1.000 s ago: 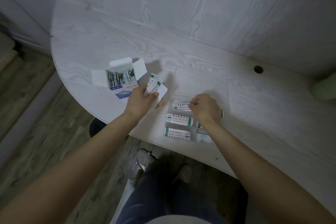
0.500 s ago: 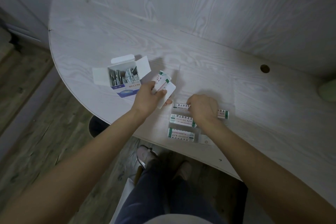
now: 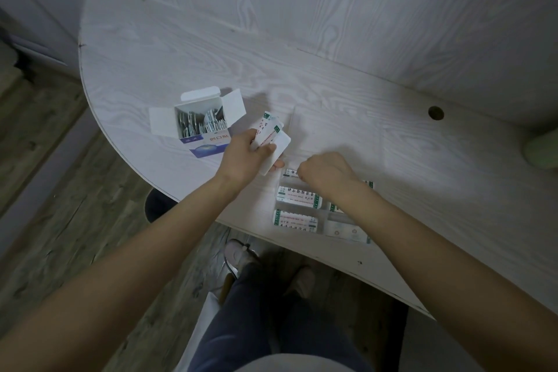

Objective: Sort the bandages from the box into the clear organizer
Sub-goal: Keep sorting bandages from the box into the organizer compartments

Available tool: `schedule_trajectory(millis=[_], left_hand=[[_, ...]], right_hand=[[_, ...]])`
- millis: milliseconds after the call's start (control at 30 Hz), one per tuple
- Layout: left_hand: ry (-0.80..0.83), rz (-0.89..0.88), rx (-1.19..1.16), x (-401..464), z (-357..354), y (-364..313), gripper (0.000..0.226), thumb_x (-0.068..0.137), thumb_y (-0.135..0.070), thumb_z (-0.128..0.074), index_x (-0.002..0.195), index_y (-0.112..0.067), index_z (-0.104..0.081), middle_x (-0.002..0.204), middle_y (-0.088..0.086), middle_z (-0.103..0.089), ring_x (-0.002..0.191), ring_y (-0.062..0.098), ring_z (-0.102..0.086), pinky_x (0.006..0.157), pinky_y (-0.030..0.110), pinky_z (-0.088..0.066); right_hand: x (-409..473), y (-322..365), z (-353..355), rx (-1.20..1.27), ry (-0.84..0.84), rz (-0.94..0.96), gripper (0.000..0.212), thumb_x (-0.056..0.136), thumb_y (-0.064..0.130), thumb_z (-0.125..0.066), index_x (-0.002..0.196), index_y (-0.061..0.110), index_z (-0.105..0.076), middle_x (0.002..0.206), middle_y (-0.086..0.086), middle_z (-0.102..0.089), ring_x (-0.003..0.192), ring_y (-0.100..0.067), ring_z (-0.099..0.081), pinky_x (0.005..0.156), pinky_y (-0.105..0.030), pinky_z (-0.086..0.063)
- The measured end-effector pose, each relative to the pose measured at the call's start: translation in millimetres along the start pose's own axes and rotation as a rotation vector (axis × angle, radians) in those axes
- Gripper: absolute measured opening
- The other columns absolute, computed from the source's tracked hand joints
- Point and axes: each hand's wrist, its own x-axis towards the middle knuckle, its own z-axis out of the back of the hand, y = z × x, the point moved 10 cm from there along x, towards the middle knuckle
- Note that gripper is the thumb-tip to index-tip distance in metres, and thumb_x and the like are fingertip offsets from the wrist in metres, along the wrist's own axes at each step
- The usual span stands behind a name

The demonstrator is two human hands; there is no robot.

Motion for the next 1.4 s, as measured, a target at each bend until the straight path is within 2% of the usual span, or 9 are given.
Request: schedule_trajectory(millis=[133,267,433,600,700,800,1000,1167,1400], left_hand=[[-0.006,-0.026,0.042,0.8,1.5,-1.2,0.007,0.093,-0.004,-0.054,0.100,-0.005,-0.057,0.083,-0.007,-0.061,0.065,0.000,-0.062,0.053,0.016,-0.052],[-0.001,-0.028,0.031,0.2,0.2,-1.5,0.007,0.094,-0.004,-0.053,0.100,-0.007,-0.055,0.083,-0.009,-0.060,0.059,-0.005,-0.063,0.051,0.013,-0.050],[-0.002,-0.016,0.075,3.6,2.5,4.4,0.009,0.093,-0.008,-0.056,0.101,-0.009,-0.057,0.089,-0.008,-0.062,0.074,0.001,-0.066,0.075,0.031,-0.059],[0.009,-0.007,0.078,2.4,1.6,1.4,0.010,0.092,-0.008,-0.057,0.103,-0.008,-0.058,0.093,-0.004,-0.063,0.079,0.009,-0.066,0.081,0.041,-0.057],[0.006,-0.001,0.086,1.7,2.4,0.9,0.009,0.092,-0.008,-0.058,0.100,-0.011,-0.059,0.092,-0.007,-0.063,0.085,0.014,-0.065,0.084,0.042,-0.056],[0.051,0.028,-0.031,-3.1,-4.2,0.5,0.011,0.091,-0.003,-0.058,0.101,-0.007,-0.059,0.092,-0.002,-0.065,0.070,0.011,-0.070,0.066,0.029,-0.059],[0.212,0.030,-0.117,-13.3,-27.4,-6.7,0.015,0.092,-0.007,-0.058,0.106,-0.007,-0.061,0.085,0.002,-0.070,0.066,0.013,-0.070,0.063,0.025,-0.058],[0.107,0.034,-0.151,-7.1,-7.8,-1.5,0.012,0.095,-0.006,-0.053,0.106,-0.003,-0.057,0.088,0.013,-0.069,0.065,0.015,-0.071,0.063,0.022,-0.057],[0.058,0.050,-0.178,-7.2,-2.1,1.9,0.008,0.096,-0.004,-0.050,0.097,-0.010,-0.056,0.083,0.009,-0.069,0.061,0.013,-0.069,0.061,0.021,-0.057]], right_hand=[[-0.6,1.2,9.2,-0.058,0.008,0.011,0.033,0.088,-0.003,-0.044,0.063,0.017,-0.041,0.100,-0.002,-0.067,0.086,-0.024,-0.061,0.065,-0.026,-0.033],[-1.2,2.5,2.9,-0.034,0.033,0.013,0.030,0.086,-0.005,-0.047,0.065,0.016,-0.045,0.081,0.000,-0.060,0.070,-0.021,-0.054,0.058,-0.025,-0.034],[2.1,-2.8,-6.7,0.113,0.031,0.002,0.039,0.089,-0.001,-0.049,0.119,0.018,-0.062,0.115,-0.003,-0.064,0.099,-0.021,-0.062,0.068,-0.025,-0.040],[-4.9,-4.2,0.0,0.223,-0.037,0.026,0.042,0.095,0.006,-0.043,0.131,0.025,-0.054,0.120,-0.006,-0.063,0.104,-0.025,-0.060,0.071,-0.026,-0.037],[-17.2,-29.1,16.0,0.757,-0.234,-0.115,0.033,0.097,0.011,-0.046,0.122,0.023,-0.062,0.116,-0.001,-0.067,0.089,-0.018,-0.065,0.074,-0.027,-0.048],[-30.4,-51.3,19.2,1.560,-0.320,-0.209,0.019,0.092,0.019,-0.059,0.109,0.021,-0.067,0.100,0.001,-0.071,0.060,-0.010,-0.062,0.052,-0.020,-0.047],[-34.0,-51.0,0.8,1.932,-0.261,-0.306,0.016,0.084,-0.002,-0.066,0.100,-0.004,-0.068,0.073,-0.011,-0.067,0.052,-0.005,-0.062,0.048,-0.014,-0.045],[-38.9,-63.8,-16.9,2.423,-0.270,-0.326,0.007,0.088,0.001,-0.061,0.089,-0.005,-0.064,0.085,-0.015,-0.068,0.073,-0.015,-0.071,0.075,-0.018,-0.057],[-39.9,-77.9,-21.3,1.592,-0.350,-0.375,0.009,0.078,0.001,-0.073,0.079,0.010,-0.071,0.078,0.002,-0.069,0.074,-0.004,-0.064,0.073,-0.012,-0.047]])
